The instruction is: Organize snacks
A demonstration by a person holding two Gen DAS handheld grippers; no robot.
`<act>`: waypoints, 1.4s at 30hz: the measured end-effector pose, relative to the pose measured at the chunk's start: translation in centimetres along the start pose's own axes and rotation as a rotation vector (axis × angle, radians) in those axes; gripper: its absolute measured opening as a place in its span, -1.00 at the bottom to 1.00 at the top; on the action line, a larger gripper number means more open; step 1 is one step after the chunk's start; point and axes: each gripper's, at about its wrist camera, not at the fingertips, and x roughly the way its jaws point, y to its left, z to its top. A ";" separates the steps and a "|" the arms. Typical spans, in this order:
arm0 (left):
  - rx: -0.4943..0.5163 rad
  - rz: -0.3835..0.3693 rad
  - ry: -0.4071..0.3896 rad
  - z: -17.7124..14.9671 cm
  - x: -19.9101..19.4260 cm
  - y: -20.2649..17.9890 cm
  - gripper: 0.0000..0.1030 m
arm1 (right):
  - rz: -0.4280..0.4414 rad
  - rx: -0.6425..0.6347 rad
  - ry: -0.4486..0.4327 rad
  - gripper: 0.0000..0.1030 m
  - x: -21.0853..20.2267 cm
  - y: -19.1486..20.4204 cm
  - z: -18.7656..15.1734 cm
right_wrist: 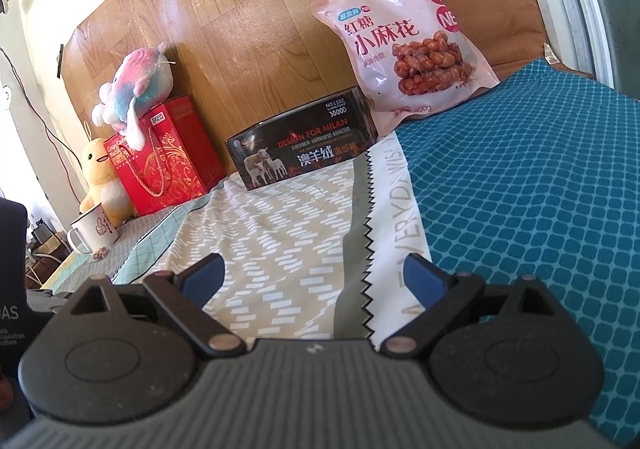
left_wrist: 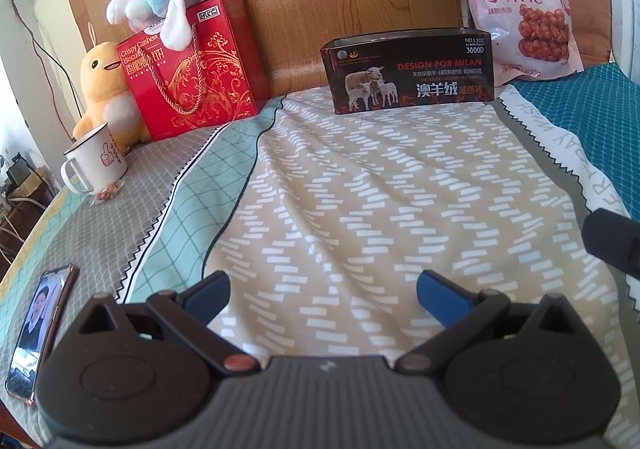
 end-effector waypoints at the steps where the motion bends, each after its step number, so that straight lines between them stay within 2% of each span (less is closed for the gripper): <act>1: 0.001 0.002 -0.001 0.0 0.0 0.0 1.00 | 0.000 0.000 0.000 0.90 0.0 0.0 0.0; 42: 0.042 0.020 -0.034 -0.1 -0.3 -0.4 1.00 | -0.005 0.013 -0.006 0.90 0.0 -0.2 -0.1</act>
